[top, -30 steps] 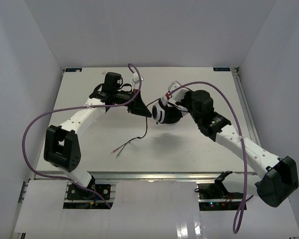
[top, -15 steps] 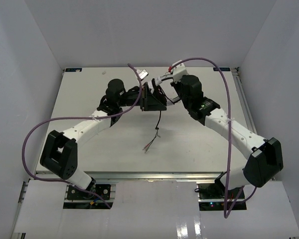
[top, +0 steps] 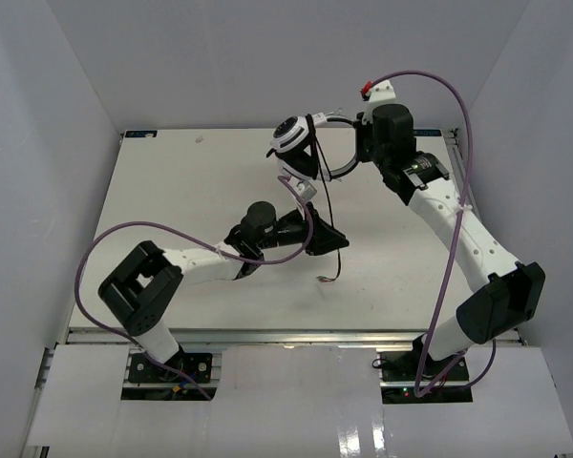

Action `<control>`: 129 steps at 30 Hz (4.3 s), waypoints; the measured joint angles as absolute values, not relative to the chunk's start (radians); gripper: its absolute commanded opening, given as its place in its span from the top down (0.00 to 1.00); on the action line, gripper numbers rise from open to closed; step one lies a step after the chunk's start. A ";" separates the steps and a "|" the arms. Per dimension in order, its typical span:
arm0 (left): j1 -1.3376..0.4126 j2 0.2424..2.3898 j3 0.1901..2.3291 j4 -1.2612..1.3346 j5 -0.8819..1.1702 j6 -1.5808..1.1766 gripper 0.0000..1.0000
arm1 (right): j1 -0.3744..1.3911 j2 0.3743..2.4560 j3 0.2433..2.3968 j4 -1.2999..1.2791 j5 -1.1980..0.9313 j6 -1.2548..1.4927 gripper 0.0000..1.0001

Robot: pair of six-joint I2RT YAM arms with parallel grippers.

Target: Wrap the headphones

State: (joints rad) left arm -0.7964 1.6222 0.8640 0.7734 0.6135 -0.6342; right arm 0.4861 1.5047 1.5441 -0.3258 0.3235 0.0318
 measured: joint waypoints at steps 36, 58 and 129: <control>-0.624 1.367 0.665 0.398 0.607 0.345 0.86 | 0.296 1.373 1.530 -0.773 -0.612 -0.672 0.92; -0.590 1.167 0.518 0.481 0.640 0.271 0.82 | 0.195 1.612 1.409 -0.600 -0.916 -0.300 0.92; -0.370 1.837 1.113 -0.133 0.981 0.446 0.64 | 0.536 1.760 1.478 -0.731 -0.294 -0.882 0.92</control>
